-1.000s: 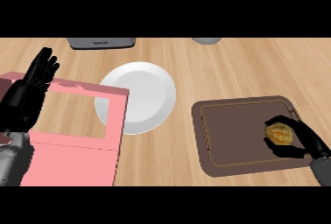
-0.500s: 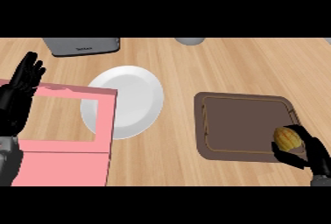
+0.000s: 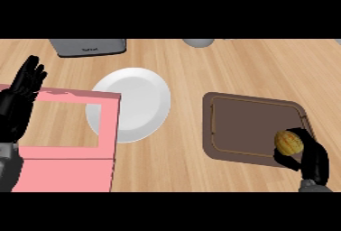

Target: Pick the squash from the tray and place it in the plate

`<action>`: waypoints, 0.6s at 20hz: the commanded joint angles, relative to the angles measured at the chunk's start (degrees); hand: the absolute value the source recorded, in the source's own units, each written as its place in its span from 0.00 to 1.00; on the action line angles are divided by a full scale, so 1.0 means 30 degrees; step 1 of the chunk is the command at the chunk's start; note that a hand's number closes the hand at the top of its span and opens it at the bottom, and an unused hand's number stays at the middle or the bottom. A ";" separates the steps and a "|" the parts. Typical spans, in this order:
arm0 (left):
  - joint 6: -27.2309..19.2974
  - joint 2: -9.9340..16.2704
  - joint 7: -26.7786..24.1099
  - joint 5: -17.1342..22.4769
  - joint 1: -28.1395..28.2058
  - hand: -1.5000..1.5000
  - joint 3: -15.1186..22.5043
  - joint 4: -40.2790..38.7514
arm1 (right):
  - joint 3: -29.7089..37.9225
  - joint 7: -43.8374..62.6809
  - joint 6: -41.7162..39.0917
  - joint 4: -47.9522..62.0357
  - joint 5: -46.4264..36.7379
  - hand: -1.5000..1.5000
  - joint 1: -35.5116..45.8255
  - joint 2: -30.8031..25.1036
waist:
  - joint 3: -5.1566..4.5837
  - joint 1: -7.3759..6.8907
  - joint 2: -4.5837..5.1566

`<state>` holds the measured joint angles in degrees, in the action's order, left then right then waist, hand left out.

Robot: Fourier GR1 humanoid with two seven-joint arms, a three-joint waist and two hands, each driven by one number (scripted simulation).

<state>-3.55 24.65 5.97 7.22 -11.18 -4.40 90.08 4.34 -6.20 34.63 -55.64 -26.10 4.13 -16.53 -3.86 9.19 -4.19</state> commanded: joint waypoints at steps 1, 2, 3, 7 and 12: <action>0.0253 -0.0112 -0.0124 0.0137 -0.0001 0.50 0.0185 0.0095 | -0.1001 0.1774 0.2447 -0.1139 -0.1043 1.00 0.0446 0.2787 | 0.0713 -0.0967 0.0512; 0.0254 -0.0177 -0.0011 0.0127 -0.0162 0.50 0.0313 0.0171 | -0.1129 0.2160 0.2891 -0.1590 -0.1370 1.00 0.0451 0.3136 | 0.0765 -0.1022 0.0549; 0.0299 -0.0329 -0.0177 0.0161 -0.0093 0.50 0.0421 0.0198 | -0.1357 0.2560 0.3268 -0.1887 -0.1849 1.00 0.0370 0.3444 | 0.0755 -0.1235 0.0655; 0.0495 -0.0343 -0.0147 0.0159 -0.0443 0.50 0.0678 0.0410 | -0.2341 0.4538 0.5046 -0.2642 -0.3810 1.00 0.0807 0.5358 | 0.0824 -0.2067 0.0912; 0.0873 -0.0807 -0.0146 0.0354 -0.1008 0.50 0.1360 0.0659 | -0.3863 0.8364 0.6905 -0.2653 -0.5388 1.00 0.2955 0.5460 | 0.0982 -0.3274 0.1200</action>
<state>-1.59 23.05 5.66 7.95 -13.25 -1.48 91.58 -4.05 11.33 51.08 -63.43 -38.86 9.20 -2.32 -1.59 1.86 -1.35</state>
